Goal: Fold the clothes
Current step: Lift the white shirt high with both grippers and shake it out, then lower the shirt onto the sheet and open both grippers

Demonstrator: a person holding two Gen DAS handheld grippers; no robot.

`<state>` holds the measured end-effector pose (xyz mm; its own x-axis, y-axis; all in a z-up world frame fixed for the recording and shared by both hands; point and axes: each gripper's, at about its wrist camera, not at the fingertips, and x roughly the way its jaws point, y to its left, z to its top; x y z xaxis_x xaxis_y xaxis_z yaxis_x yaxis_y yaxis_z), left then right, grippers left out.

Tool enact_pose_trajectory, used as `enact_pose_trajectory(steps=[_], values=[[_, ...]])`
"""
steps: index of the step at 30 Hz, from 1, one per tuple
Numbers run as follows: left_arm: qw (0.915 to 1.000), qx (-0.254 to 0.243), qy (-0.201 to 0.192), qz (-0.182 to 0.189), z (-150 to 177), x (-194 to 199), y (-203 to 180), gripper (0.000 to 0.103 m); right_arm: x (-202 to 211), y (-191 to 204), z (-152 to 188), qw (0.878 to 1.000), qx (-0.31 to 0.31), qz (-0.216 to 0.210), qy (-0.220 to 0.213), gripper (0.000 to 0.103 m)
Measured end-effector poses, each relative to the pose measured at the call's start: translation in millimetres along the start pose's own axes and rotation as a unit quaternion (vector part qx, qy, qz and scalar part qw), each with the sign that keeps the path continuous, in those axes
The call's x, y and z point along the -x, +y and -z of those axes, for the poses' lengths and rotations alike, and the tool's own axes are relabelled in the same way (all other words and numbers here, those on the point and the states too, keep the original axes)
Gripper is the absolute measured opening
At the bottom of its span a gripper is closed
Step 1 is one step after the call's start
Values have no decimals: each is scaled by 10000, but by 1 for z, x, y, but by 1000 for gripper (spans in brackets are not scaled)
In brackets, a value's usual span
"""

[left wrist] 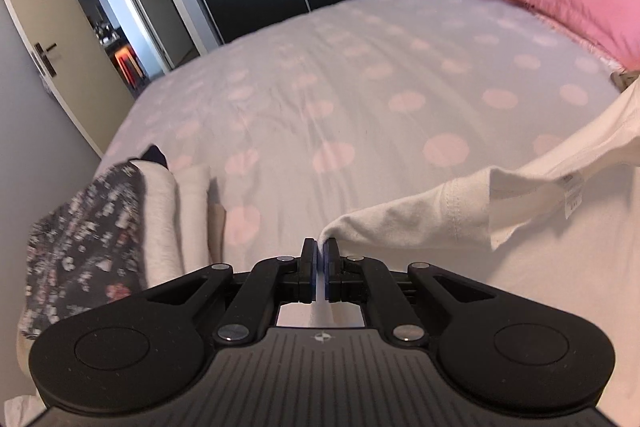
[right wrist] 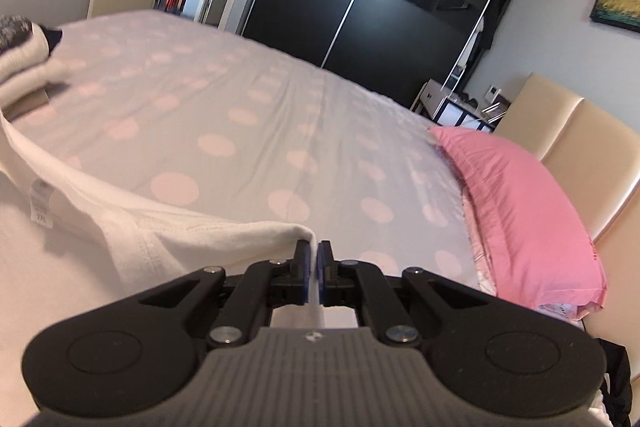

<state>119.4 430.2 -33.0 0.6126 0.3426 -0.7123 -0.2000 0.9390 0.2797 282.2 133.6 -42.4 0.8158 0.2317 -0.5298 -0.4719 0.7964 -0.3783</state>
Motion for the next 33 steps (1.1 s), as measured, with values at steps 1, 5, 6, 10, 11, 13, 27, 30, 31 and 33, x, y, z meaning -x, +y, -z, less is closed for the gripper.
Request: enact_pose_trajectory(steps=[1,5,6,10,11,13,27,30,31,33], values=[[9999,89,60,11,1,-8,1,4,-6,6,2,10000,-26,-19,49,9],[9971,594,429,196,4,-21,13,18,-29,5,8,9989,-359,-8,317,35],[9967,625,469,219,7,-19,15,22,-32,3,8,9981,-468,-17,392,35],[9958,656,576,287,24,-4,23,25,-14,-10,23,9951,-673,-223,688,34],[9955,664,603,304,29,-1,25,27,-9,-12,29,9942,-672,-326,771,34],[9950,679,657,338,37,6,30,28,2,-15,42,9919,-670,-534,936,33],[9864,1072,1083,612,125,88,47,40,102,-21,156,9621,-564,-1612,2127,36],[9829,1275,1143,671,142,106,52,40,110,-32,187,9526,-696,-1571,2511,44],[9821,1341,1140,669,146,111,54,40,111,-38,198,9482,-800,-1554,2654,44],[9812,1431,1124,644,154,120,58,40,111,-52,219,9365,-1161,-1568,2913,44]])
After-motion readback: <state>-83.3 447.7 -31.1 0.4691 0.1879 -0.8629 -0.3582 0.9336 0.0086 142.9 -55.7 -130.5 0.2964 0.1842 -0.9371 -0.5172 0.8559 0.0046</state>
